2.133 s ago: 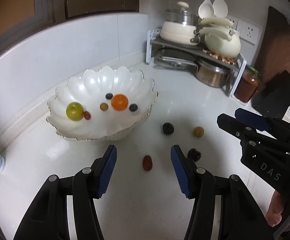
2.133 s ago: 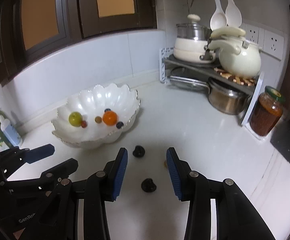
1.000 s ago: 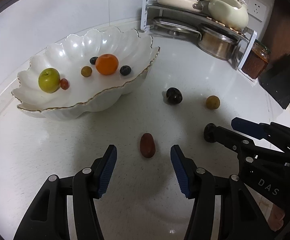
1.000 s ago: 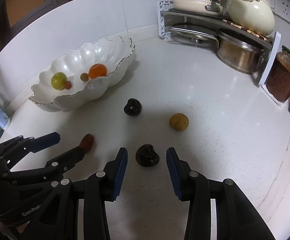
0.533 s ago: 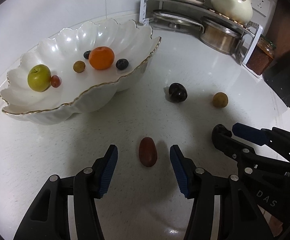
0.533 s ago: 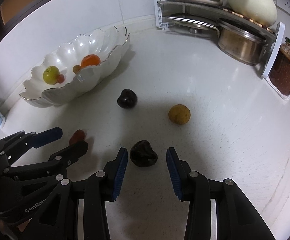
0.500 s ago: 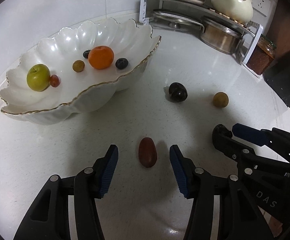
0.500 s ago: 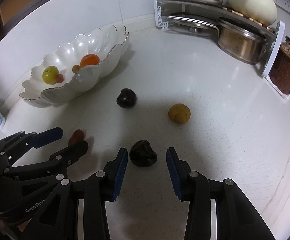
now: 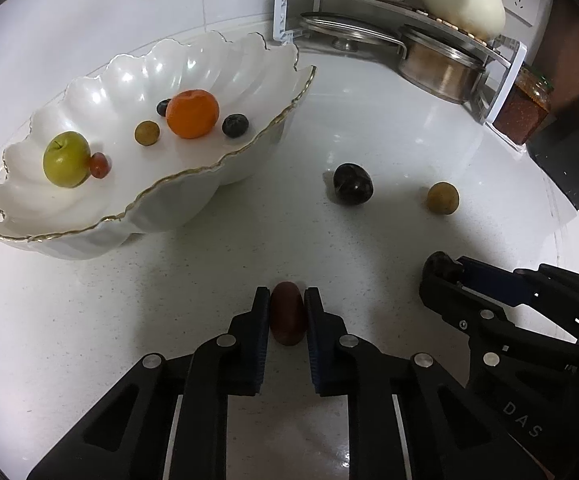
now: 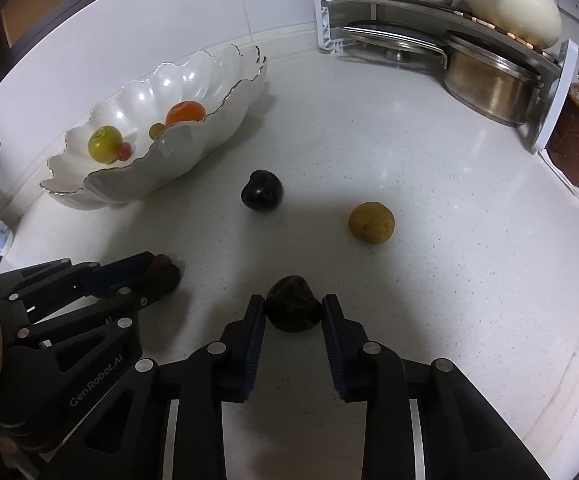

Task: Organize fruits
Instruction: 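Grasp a red date with the left tool while the right tool grasps a dark plum, then carry the red date and dark plum over the white bowl with both tools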

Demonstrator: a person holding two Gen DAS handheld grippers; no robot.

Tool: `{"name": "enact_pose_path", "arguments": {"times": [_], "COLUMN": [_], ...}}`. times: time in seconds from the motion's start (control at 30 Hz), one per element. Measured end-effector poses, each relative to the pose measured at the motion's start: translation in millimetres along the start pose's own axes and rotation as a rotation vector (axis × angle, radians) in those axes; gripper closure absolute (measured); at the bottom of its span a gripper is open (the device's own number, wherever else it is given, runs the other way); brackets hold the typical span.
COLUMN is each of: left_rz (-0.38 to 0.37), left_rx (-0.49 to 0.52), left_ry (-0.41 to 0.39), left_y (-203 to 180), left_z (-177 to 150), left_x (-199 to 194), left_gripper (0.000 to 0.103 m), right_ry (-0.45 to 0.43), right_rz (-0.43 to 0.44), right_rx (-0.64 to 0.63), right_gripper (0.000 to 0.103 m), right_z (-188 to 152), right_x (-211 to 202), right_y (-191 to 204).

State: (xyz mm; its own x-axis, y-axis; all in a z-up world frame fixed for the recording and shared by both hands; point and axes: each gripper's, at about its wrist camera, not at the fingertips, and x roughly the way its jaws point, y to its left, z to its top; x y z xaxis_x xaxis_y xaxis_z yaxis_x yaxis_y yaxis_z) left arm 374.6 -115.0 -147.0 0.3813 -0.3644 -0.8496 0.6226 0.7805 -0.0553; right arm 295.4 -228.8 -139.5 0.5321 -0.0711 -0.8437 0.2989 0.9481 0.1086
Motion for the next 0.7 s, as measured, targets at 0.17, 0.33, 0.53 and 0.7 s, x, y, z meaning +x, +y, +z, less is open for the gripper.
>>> {"name": "enact_pose_path", "arguments": {"times": [0.17,0.33,0.53,0.7], "left_rz": [-0.007,-0.020,-0.017,-0.015], "left_rx": [-0.002,-0.017,-0.029,-0.043], "left_ry": [-0.021,-0.037,-0.063,-0.090], "left_y": [-0.6,-1.4,-3.4,-4.8], "left_z": [-1.9,-4.9,-7.6,-9.0], "left_x": [-10.3,-23.0,-38.8,-53.7], "left_gripper": [0.085,0.085,0.085,0.085], "right_ry": [-0.005,-0.022,-0.049,-0.072], "right_rz": [0.001,0.009,0.019,0.032], "right_rx": [0.003,0.006,-0.001,-0.009], "right_gripper": [0.073,0.073,0.073,0.073], "right_z": [-2.5,-3.5,-4.5,-6.0], "right_x": [-4.3,-13.8,-28.6,-42.5], "right_y": [-0.9,-0.1,2.5,4.2]}}
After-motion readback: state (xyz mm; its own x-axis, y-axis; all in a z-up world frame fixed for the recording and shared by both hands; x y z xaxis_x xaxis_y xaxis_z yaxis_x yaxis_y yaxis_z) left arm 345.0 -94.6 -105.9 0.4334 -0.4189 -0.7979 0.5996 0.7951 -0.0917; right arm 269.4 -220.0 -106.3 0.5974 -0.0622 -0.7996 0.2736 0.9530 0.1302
